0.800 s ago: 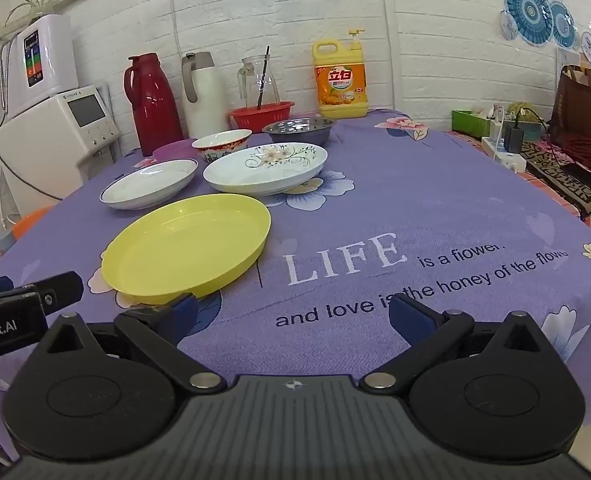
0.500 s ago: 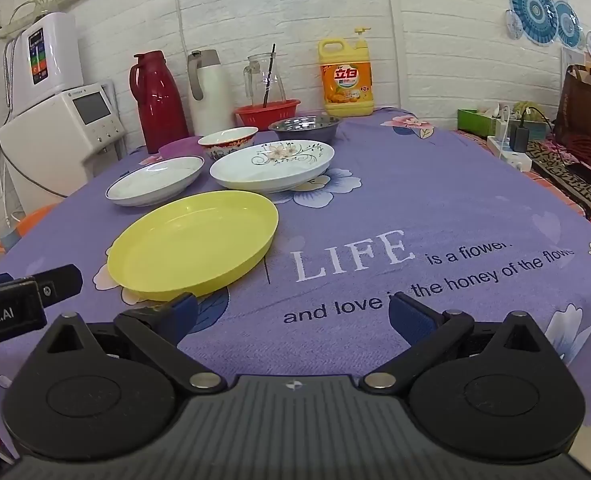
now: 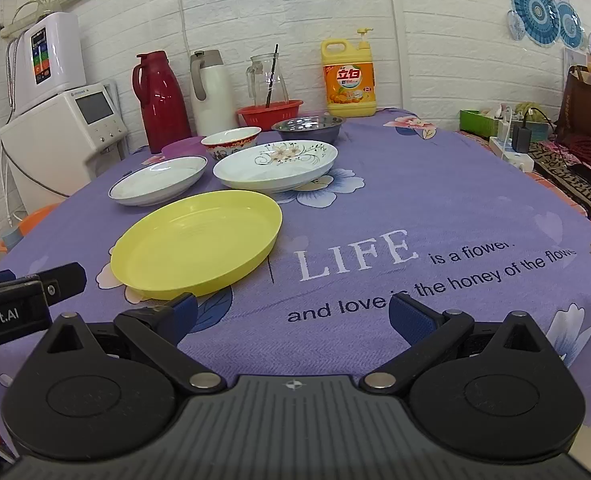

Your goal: Organize plates and bowls

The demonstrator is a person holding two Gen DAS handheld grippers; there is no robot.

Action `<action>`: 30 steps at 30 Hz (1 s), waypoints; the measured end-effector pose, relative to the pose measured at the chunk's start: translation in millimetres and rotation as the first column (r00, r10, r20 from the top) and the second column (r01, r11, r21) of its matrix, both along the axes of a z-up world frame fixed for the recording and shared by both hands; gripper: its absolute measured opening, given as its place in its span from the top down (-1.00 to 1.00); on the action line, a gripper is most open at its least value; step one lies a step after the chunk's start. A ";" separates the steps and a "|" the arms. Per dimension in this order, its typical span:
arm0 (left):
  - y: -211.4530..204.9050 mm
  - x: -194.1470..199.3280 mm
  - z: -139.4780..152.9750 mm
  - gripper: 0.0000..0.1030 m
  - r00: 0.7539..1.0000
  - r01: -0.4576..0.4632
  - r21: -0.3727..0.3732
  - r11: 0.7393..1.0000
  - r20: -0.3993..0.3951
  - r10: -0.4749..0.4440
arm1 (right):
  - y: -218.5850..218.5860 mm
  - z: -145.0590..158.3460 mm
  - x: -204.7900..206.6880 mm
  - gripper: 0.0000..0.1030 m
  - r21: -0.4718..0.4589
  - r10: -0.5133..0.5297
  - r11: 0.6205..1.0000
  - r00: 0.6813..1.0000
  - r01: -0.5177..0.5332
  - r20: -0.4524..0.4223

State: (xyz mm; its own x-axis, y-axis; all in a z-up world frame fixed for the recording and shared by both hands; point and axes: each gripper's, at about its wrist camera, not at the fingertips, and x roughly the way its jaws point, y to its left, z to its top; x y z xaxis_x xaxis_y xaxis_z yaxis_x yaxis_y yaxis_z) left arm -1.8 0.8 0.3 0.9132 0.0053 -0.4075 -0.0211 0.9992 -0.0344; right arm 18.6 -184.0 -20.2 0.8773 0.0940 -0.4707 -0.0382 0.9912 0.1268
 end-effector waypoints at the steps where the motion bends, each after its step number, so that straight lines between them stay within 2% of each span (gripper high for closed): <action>1: 0.0 0.1 0.4 -0.60 1.000 0.001 0.002 1.000 0.000 -0.001 | 0.3 0.1 0.0 -1.00 0.002 0.000 1.000 1.000 0.000 -0.001; 30: -2.0 -2.3 4.8 -0.60 1.000 0.015 0.018 1.000 0.014 -0.015 | 3.6 -0.3 0.9 -1.00 0.003 0.012 1.000 1.000 -0.012 0.000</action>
State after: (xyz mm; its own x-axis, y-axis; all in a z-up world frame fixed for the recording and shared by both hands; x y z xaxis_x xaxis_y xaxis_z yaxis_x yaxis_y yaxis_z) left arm -4.1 -1.2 5.1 0.9190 -0.0010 -0.3942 -0.0061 0.9998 -0.0168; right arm 19.5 -180.4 -20.5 0.8761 0.1057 -0.4703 -0.0499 0.9903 0.1297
